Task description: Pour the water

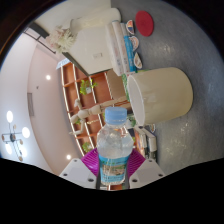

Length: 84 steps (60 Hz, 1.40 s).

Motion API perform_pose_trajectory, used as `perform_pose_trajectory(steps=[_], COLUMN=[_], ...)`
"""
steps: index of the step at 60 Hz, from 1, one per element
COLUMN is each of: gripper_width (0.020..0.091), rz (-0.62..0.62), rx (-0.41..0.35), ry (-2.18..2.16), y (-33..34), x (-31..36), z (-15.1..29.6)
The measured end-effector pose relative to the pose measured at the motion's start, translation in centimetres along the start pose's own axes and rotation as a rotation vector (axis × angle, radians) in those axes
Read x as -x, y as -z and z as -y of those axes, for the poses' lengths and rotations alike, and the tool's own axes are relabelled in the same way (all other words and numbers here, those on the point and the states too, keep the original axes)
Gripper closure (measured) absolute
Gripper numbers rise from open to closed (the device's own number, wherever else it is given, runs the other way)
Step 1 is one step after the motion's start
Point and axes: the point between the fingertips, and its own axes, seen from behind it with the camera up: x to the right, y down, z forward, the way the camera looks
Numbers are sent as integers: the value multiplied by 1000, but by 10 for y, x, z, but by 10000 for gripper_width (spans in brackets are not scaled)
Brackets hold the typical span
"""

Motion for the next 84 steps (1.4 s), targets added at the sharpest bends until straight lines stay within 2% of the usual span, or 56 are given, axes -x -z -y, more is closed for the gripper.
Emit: perform_pose_trajectory(steps=[11, 23, 32, 36, 46, 55, 59, 72, 80, 84], gripper_width=[778, 779, 778, 778, 778, 777, 772, 772, 773, 772], rz=[27, -5, -99, -151, -287, -401, -456, -617, -739, -761], rx=[-35, -5, 72, 72, -17, -196, -243, -286, -284, -277], ry=[-175, -115, 290, 557, 1237, 1598, 1665, 1748, 1726, 1723], y=[-1, 1, 2, 6, 16, 27, 32, 41, 55, 53], x=[4, -2, 1, 9, 51, 91, 107, 73, 34, 16], z=[14, 4, -19, -11, 42, 111, 134, 228, 281, 297])
